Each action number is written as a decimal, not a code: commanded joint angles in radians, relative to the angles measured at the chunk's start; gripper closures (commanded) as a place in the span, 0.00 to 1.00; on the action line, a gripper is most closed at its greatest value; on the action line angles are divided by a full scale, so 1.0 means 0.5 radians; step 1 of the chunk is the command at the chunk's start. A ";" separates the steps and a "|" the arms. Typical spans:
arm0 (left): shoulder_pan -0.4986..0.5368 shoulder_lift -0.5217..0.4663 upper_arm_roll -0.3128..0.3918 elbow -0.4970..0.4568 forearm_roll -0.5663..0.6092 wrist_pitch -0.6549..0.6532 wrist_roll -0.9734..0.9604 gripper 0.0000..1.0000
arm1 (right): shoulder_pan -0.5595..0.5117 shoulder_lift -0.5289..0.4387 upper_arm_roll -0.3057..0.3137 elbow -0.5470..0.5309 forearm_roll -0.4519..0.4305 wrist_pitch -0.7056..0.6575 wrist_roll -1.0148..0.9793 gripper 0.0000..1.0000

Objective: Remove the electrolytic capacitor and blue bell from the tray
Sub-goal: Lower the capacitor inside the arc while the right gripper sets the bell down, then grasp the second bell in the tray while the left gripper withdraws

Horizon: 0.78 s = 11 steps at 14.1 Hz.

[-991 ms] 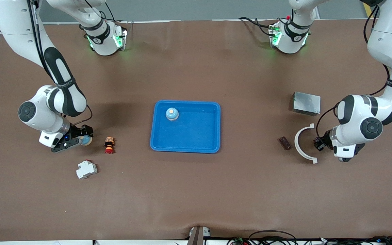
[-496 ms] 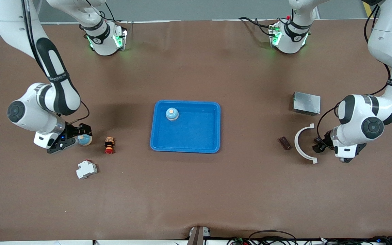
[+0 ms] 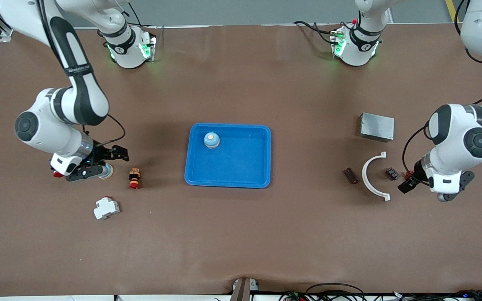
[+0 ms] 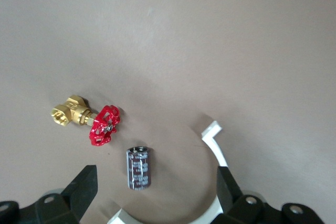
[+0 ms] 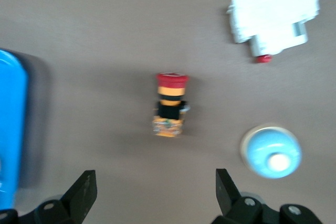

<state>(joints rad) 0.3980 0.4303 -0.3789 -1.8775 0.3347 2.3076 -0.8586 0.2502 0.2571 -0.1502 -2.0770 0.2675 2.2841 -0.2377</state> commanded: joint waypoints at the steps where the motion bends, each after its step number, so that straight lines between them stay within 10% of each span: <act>1: 0.026 -0.115 -0.083 0.088 0.046 -0.212 0.011 0.00 | 0.125 -0.164 -0.013 -0.132 0.033 -0.006 0.257 0.00; 11: 0.032 -0.259 -0.150 0.564 0.021 -0.820 0.628 0.00 | 0.766 -0.269 -0.013 -0.230 -0.075 0.046 1.471 0.00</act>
<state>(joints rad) 0.4074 0.3353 -0.4263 -1.6231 0.3346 1.9599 -0.5668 0.5860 0.1580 -0.1460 -2.1493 0.2547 2.2878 0.4023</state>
